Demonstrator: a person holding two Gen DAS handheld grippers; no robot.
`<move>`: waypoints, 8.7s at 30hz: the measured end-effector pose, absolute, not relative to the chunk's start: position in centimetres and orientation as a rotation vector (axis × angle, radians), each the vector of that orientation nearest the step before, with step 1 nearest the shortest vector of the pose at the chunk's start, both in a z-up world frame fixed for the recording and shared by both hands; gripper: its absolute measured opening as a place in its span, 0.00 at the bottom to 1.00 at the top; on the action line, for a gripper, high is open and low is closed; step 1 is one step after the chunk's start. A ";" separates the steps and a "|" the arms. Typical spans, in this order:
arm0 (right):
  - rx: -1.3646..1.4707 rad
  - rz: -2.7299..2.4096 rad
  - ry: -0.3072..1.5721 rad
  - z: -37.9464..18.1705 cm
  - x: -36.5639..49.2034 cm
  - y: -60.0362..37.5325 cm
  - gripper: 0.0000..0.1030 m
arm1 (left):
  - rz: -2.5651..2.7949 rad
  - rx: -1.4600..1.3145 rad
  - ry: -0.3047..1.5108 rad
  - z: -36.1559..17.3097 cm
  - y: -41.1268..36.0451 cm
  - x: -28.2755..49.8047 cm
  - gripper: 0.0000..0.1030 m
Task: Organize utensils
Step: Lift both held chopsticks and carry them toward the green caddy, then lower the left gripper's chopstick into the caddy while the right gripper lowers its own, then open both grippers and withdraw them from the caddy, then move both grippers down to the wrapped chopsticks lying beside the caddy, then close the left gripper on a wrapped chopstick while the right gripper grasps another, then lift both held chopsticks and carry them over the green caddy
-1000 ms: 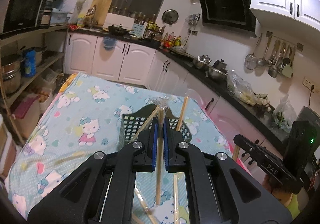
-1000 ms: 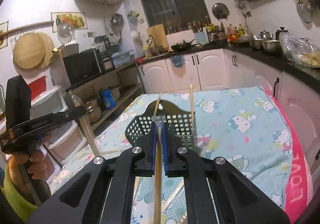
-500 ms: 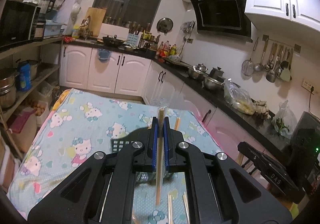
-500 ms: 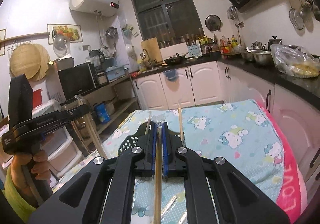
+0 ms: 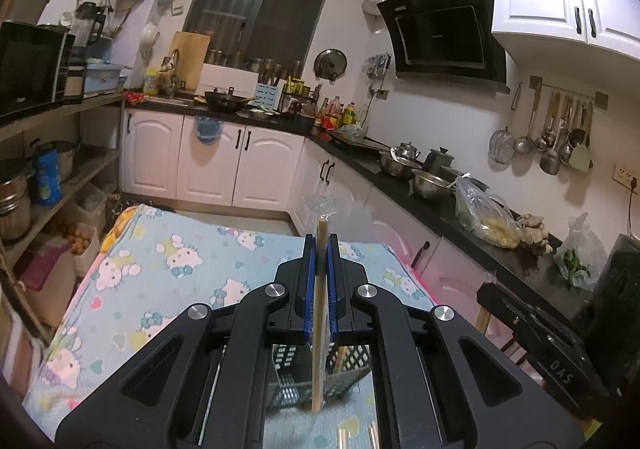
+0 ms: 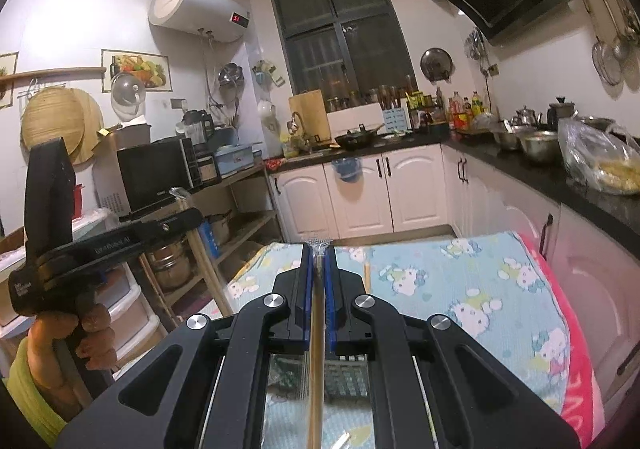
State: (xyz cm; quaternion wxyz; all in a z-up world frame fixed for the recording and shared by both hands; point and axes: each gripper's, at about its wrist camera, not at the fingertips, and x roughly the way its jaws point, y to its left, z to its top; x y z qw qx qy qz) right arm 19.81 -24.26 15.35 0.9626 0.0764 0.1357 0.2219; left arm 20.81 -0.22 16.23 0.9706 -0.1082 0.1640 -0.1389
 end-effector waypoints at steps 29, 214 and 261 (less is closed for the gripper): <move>0.107 0.398 0.091 17.8 27.9 -21.9 0.06 | -0.217 -0.186 0.326 12.7 -1.2 26.2 0.01; 0.021 0.409 0.985 -5.9 24.7 -16.5 0.11 | -0.062 -0.408 0.927 -7.0 9.6 18.7 0.04; 0.044 0.526 0.420 12.6 14.7 -18.9 0.10 | -0.122 -0.291 0.484 11.8 6.4 13.0 0.01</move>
